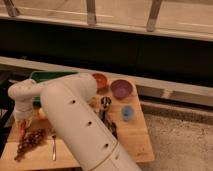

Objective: Place pepper in purple bowl

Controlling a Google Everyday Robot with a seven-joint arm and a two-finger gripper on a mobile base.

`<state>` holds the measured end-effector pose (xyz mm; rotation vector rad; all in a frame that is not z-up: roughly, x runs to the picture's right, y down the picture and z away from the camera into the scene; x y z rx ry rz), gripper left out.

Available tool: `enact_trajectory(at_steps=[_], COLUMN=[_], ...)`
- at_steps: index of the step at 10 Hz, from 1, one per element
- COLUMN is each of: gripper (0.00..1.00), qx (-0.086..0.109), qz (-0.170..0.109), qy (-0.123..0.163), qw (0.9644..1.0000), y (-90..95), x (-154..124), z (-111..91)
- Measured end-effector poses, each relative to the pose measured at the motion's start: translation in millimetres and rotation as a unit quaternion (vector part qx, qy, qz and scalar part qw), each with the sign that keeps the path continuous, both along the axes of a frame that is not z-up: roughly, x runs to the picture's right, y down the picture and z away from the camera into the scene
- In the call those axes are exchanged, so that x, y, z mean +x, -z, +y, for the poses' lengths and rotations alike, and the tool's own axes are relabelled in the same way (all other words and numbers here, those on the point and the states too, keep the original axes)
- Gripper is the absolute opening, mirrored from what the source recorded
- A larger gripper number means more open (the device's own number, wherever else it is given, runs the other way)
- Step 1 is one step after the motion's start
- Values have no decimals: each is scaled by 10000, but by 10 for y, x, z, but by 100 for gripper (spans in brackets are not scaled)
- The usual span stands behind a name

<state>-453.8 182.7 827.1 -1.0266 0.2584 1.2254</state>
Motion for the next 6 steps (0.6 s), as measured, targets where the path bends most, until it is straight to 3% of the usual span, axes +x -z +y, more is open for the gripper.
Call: enact_trajectory(at_steps=[3, 6], gripper=[0, 0], qx=[444, 933], qz=[-151, -142], qy=[-290, -607], qw=[9985, 9937], y=[436, 866], x=[148, 489], z=[-422, -896])
